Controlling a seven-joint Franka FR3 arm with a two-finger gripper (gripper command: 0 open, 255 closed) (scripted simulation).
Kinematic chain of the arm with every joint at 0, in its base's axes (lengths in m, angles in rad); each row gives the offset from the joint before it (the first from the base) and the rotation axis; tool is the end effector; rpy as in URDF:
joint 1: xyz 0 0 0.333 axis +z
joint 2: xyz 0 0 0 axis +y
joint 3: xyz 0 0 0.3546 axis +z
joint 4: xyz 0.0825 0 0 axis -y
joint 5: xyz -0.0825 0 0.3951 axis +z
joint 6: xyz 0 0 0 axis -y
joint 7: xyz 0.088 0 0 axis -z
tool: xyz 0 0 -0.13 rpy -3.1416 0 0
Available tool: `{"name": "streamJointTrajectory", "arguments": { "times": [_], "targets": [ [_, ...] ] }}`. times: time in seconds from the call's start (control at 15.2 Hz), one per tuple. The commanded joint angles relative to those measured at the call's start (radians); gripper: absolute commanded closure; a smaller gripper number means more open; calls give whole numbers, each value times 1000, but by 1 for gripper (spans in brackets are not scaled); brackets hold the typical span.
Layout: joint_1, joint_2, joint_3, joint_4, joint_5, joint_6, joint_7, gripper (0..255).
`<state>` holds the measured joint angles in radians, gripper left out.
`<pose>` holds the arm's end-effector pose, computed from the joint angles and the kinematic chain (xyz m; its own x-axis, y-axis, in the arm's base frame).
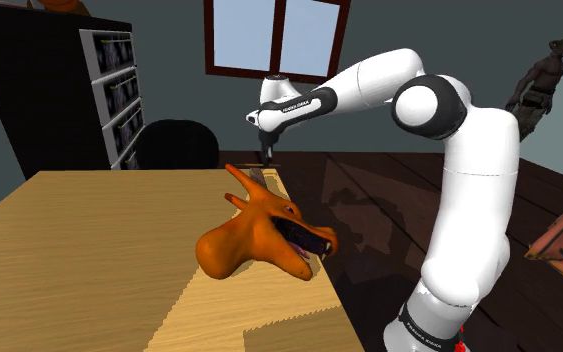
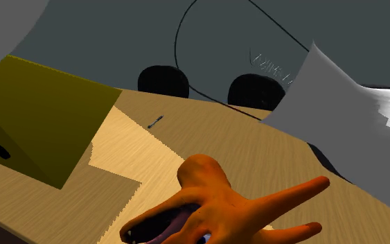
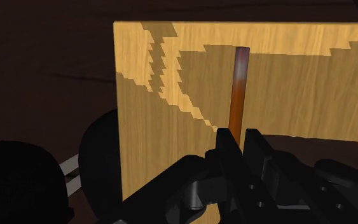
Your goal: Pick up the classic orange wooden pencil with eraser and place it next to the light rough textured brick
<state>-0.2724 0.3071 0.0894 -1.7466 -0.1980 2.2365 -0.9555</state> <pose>0.6704 -0.1391 0.4252 0.6434 0.7653 -0.0194 0.7480 -0.6231 0.2286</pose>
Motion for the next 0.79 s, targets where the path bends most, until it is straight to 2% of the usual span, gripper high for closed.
{"name": "streamJointTrajectory", "arguments": {
  "times": [0.0, 0.73],
  "targets": [
    [0, 10, -1, -13, -4, 22, 4, 255],
    [4, 68, -10, -69, -27, 136, 31, 255]
  ]
}}
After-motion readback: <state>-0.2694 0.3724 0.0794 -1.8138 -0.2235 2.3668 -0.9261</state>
